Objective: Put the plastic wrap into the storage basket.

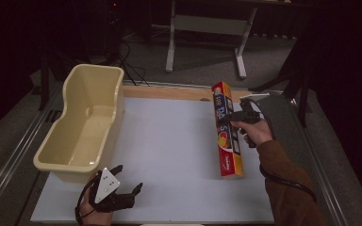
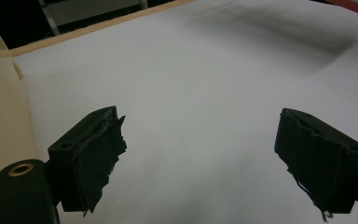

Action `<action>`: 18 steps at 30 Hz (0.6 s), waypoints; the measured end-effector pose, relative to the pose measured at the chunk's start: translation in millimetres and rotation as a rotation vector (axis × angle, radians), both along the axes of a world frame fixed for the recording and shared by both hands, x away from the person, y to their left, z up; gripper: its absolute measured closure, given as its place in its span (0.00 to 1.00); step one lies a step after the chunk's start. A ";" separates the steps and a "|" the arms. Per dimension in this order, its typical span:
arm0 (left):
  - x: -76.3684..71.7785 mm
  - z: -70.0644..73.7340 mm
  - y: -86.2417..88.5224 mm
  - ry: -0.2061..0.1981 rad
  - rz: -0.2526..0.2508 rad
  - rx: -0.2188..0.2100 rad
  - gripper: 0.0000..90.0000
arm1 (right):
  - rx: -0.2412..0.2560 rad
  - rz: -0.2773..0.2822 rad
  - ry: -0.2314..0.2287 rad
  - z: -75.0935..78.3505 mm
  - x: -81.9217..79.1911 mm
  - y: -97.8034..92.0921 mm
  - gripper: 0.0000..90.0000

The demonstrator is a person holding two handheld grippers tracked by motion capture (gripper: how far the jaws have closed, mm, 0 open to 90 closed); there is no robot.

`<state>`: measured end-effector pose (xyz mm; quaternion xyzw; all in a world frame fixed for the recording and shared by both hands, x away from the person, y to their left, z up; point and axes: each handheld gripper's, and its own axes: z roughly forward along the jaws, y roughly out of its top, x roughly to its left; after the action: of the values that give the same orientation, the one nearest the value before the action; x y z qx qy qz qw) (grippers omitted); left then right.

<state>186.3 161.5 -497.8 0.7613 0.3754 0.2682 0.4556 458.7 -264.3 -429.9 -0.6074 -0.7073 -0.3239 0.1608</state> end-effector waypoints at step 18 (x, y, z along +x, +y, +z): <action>-0.7 -0.3 -1.5 0.000 -0.002 -0.001 0.16 | 0.142 0.041 -0.042 20.1 -5.8 37.3 0.44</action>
<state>185.6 160.0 -498.1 0.7615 0.3748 0.2673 0.4562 452.9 -227.1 -409.8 -0.5730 -0.6981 -0.3825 0.1951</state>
